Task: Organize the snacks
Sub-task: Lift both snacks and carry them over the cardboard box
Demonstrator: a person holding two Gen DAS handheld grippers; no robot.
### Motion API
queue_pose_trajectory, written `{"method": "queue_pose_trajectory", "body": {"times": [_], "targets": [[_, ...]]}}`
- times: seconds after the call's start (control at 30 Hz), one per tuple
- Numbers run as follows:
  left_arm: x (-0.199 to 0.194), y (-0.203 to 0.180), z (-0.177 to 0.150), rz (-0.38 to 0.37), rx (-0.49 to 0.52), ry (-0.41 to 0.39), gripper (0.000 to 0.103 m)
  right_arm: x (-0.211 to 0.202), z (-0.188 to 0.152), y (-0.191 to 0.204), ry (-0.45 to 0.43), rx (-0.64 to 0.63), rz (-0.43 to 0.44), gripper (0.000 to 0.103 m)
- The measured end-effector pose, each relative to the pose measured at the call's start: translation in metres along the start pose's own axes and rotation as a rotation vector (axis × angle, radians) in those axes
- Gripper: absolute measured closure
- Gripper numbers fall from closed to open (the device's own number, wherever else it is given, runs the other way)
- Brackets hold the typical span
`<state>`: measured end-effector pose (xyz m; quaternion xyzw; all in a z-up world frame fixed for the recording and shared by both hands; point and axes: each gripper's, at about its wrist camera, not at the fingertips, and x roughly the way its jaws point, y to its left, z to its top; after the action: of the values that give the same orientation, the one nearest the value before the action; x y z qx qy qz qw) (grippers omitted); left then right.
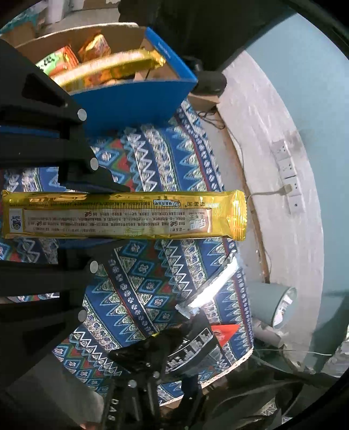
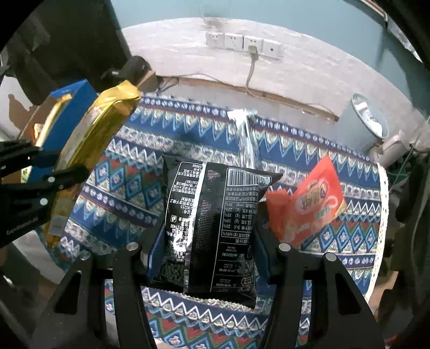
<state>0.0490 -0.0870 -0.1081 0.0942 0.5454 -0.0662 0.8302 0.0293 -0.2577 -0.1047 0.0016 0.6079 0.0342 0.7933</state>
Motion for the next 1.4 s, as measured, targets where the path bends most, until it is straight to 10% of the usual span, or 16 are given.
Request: {"method": "queue_pose_trajectory", "body": {"times": [1.4], "targets": [[-0.081, 0.154, -0.056, 0.128, -0.197, -0.159, 0.074, -0.032, 0.091, 0.181, -0.084, -0.234, 0.135, 0.047]]}}
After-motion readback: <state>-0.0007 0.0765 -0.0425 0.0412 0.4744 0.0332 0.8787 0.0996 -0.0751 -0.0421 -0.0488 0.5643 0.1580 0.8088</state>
